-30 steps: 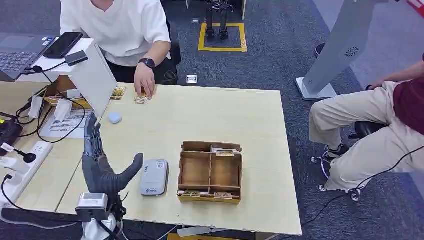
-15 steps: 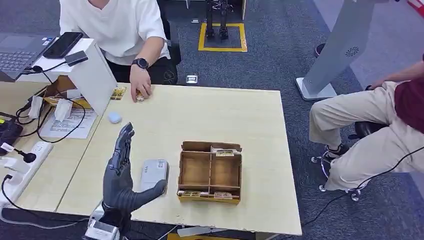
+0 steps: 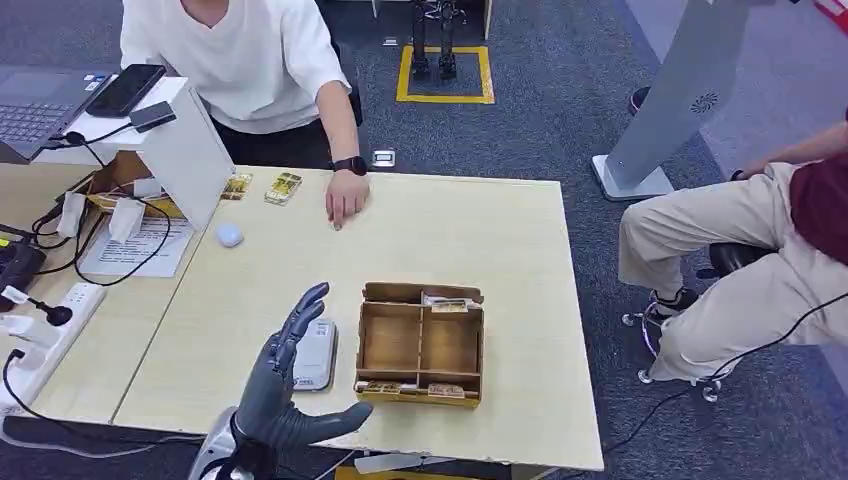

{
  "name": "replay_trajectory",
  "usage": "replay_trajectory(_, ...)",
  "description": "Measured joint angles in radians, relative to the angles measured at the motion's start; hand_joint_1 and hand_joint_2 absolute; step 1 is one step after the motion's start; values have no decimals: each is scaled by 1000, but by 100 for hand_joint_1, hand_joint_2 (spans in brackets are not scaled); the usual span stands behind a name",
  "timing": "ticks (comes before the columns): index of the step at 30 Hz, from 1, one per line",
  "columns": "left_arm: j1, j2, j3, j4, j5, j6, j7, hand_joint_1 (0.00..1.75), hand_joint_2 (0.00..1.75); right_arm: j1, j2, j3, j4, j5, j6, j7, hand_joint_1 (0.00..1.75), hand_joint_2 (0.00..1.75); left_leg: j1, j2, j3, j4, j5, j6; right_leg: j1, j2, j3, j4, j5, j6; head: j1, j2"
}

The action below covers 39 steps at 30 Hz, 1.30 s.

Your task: Pass the card to the sensor for recognition and then transmit it.

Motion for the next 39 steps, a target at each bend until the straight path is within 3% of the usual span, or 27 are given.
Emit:
replay_trajectory(8, 0, 7, -6, 5, -3, 0, 0, 0, 175, 0, -1, 0, 0, 0, 0, 0, 0, 175, 0, 0, 0, 0, 0, 0, 0, 0, 0, 0, 0, 0, 0, 0)
replay_trajectory(14, 5, 9, -6, 18, -79, 17, 10, 0, 175, 1, -3, -3, 0, -8, -1, -2, 0, 175, 0, 0, 0, 0, 0, 0, 0, 0, 0, 0, 0, 0, 0, 0)
replay_trajectory(23, -6, 27, -41, 74, -348, 122, 183, 0, 175, 5, -8, -5, 0, -9, -3, 0, 0, 175, 0, 0, 0, 0, 0, 0, 0, 0, 0, 0, 0, 0, 0, 0)
replay_trajectory(35, -55, 55, -91, 188, -602, 185, 391, 0, 175, 4, -13, -5, 0, -6, 1, 4, 0, 175, 0, 0, 0, 0, 0, 0, 0, 0, 0, 0, 0, 0, 0, 0)
replay_trajectory(39, -62, 56, -93, 218, -649, 192, 431, 0, 175, 4, -14, -5, 0, -7, 1, 7, 0, 175, 0, 0, 0, 0, 0, 0, 0, 0, 0, 0, 0, 0, 0, 0)
